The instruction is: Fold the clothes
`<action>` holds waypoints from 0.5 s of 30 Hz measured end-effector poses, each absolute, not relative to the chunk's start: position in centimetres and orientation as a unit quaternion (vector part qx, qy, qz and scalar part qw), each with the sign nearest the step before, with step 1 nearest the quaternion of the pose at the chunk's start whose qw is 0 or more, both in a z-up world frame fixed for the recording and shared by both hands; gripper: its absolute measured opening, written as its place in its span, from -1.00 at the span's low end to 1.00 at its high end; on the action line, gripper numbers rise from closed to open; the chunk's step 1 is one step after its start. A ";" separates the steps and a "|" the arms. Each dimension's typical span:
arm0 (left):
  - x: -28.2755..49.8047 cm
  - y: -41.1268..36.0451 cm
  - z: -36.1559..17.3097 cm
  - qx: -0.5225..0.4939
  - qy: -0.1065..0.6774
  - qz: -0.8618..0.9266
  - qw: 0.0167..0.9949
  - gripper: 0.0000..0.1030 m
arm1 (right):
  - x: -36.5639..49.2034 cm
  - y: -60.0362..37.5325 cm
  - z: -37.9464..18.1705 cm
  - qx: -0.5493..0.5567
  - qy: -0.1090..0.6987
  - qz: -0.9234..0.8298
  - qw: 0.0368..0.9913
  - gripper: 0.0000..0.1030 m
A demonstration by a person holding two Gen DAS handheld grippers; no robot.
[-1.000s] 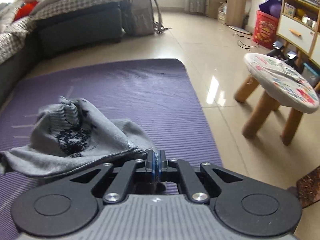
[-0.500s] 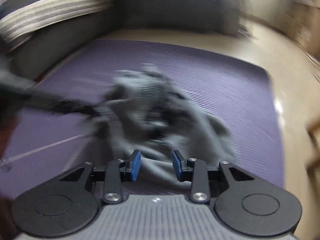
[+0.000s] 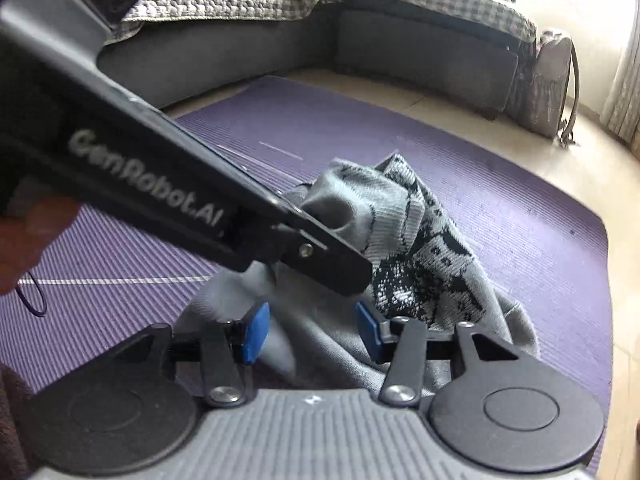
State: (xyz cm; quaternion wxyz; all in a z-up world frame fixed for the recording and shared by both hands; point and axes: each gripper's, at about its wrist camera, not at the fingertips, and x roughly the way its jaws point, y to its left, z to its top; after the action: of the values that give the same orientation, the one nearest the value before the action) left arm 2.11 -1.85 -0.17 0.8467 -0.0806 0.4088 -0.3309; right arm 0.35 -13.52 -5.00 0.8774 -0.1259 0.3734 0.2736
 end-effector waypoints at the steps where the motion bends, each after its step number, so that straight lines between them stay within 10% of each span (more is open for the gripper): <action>1: 2.3 -1.7 -0.4 -0.078 0.416 -0.316 0.849 -0.90 | 0.4 -13.6 -5.1 -0.122 0.376 0.271 0.878 -0.04; 9: 3.9 0.7 -2.0 -0.077 0.479 -0.174 0.857 0.44 | 0.3 -13.2 -6.4 -0.147 0.385 0.272 0.870 -0.04; 15: 4.9 3.4 -3.2 -0.099 0.504 -0.084 0.854 0.74 | -0.1 -12.3 -7.7 -0.151 0.395 0.282 0.861 -0.05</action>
State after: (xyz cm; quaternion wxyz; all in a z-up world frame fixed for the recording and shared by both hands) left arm 4.92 3.35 -3.19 0.8537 -0.0994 0.5042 -0.0845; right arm -0.15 -12.30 -7.66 0.8609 -0.1505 0.3955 0.2825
